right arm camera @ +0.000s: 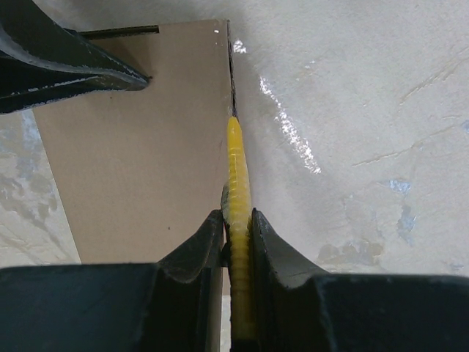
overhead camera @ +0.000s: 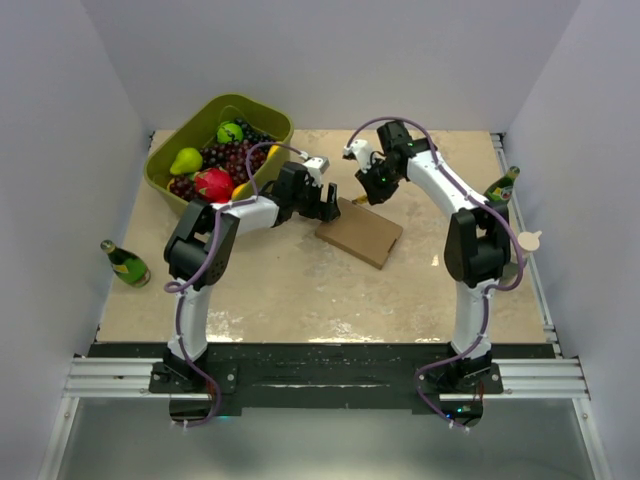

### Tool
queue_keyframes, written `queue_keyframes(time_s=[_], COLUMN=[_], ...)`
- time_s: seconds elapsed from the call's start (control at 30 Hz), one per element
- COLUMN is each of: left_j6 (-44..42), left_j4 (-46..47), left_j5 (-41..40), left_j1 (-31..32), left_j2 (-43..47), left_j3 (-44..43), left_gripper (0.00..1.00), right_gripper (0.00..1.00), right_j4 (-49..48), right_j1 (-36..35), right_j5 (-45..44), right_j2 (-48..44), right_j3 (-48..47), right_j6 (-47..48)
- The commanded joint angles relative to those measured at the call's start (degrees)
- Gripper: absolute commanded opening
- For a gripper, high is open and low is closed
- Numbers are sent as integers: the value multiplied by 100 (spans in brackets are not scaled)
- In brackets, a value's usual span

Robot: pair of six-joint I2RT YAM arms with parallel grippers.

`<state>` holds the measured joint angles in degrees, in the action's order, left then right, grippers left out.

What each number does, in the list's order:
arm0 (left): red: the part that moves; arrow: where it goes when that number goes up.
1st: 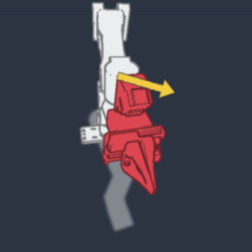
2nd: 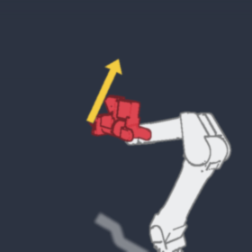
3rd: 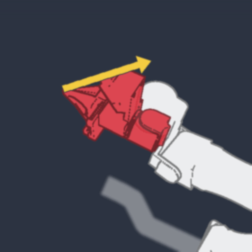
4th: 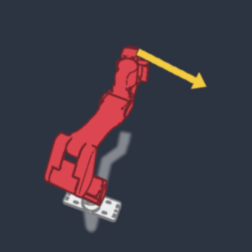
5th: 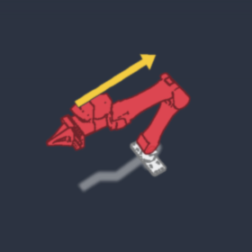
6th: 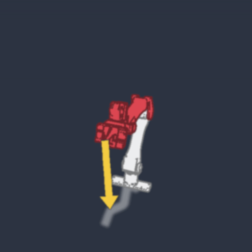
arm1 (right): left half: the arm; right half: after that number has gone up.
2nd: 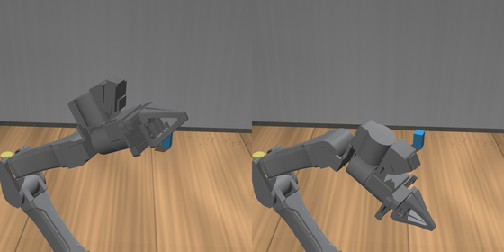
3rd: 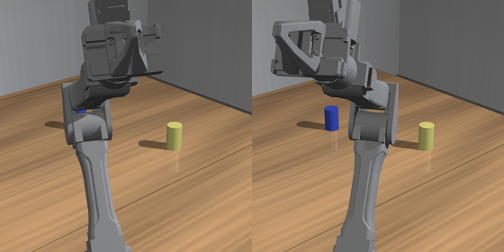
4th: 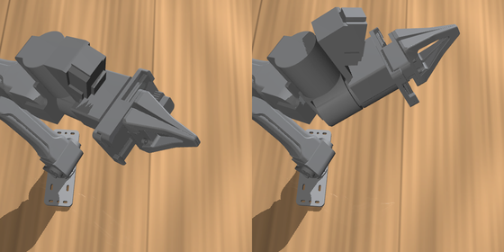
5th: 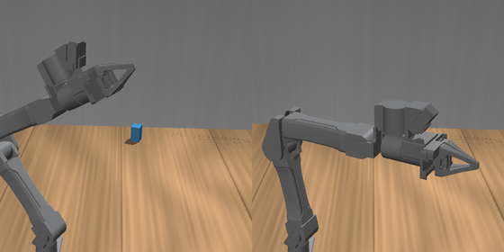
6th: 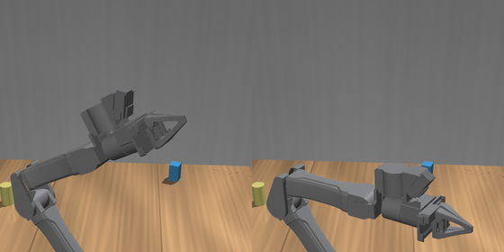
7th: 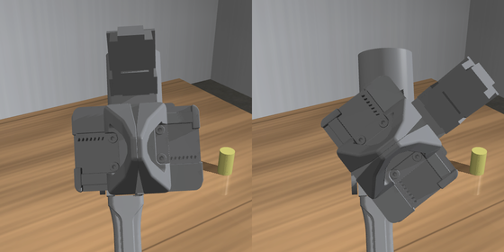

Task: Unpack the express box

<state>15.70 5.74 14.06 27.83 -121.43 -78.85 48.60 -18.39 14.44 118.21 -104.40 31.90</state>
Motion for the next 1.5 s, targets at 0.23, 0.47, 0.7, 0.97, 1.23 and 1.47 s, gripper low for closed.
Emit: queue_keyframes(time_s=[0.23,0.47,0.7,0.97,1.23,1.47], left_j6=[91,196,310,644,767,820], left_j4=[-73,-46,-46,305,410,402], left_j5=[-88,-132,-237,175,228,9], left_j1=[-85,-85,-94,-138,-120,-112], left_j2=[-355,-399,-417,-399,-303,-259], left_j3=[221,256,238,423,642,669], left_gripper=[80,77,75,57,24,19], right_gripper=[0,0,0,0,0,0], right_j4=[1204,1591,1670,1574,1784,2013], right_j1=[-6,2,11,-6,-41,-121], right_j5=[-617,-784,-907,-969,-1171,-1153], right_j2=[184,114,-79,-404,-439,-755], right_j3=[-300,-195,33,762,737,1315], right_j6=[-158,-123,-149,-614,-703,-615])
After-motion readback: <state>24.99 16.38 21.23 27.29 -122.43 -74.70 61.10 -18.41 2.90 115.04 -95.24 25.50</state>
